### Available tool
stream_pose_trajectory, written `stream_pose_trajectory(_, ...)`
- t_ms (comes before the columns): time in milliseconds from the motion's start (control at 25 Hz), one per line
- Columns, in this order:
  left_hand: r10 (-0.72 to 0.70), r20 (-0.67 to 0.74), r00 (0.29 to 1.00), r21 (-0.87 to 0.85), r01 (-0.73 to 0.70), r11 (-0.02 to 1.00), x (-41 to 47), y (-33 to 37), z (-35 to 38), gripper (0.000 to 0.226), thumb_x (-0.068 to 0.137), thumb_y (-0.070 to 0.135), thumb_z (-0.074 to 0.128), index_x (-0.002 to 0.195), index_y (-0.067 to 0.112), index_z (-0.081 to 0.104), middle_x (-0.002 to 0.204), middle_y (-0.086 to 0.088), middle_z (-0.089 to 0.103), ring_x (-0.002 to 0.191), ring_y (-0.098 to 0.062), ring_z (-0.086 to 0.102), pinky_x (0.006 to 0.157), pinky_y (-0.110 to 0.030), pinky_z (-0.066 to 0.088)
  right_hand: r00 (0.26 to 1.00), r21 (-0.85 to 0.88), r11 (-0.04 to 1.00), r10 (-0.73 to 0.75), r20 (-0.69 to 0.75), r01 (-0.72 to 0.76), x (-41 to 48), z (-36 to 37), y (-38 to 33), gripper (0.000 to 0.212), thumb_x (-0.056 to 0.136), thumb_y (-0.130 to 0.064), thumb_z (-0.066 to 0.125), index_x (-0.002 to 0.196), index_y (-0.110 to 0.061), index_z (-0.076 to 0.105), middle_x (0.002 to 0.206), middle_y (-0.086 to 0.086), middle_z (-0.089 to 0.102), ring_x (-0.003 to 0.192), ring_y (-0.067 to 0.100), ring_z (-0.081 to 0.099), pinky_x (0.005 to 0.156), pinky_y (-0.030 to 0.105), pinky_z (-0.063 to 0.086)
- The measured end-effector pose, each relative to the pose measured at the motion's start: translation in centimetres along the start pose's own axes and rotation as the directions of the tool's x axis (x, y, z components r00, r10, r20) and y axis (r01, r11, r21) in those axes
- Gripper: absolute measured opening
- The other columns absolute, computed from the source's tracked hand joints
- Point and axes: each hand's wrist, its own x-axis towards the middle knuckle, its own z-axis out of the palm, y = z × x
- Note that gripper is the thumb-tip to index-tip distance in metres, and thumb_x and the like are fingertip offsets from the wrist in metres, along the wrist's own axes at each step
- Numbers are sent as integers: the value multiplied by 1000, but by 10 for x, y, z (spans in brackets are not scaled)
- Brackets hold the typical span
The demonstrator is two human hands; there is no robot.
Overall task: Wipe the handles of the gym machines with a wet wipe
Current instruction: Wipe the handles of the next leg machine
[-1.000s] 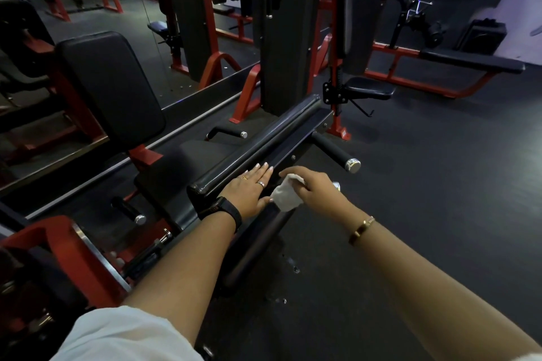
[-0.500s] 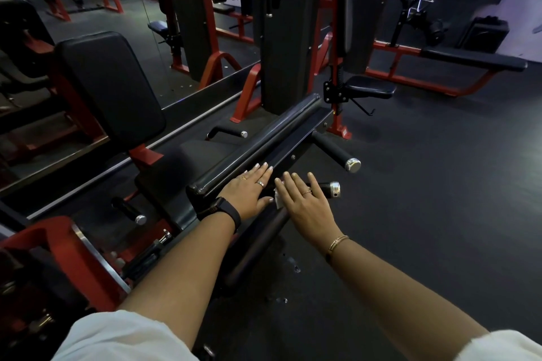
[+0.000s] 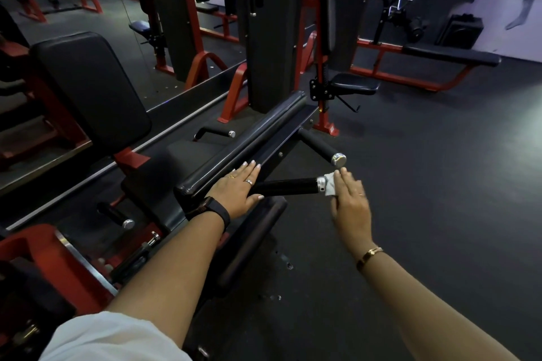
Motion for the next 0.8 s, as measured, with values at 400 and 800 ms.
stream_pose_trajectory(400,-5,5,1000,22,5,1000,0,1,0,71,99,50,31,153,15,-1,161,-1,-1,148,-14,0,120,-32,12,664,452,489,596,452,-746,32,6,-49,36,96,-38,49,118,-11,54,109,3,57,101,20,53,80,27,37)
stream_pose_trajectory(800,1,-7,1000,20,-1,1000,0,-1,1,71,99,51,31,153,16,0,161,0,-1,148,-13,0,120,-32,11,675,367,570,560,480,-735,39,-3,-48,35,98,-38,45,111,-8,57,98,2,55,94,19,54,66,22,31)
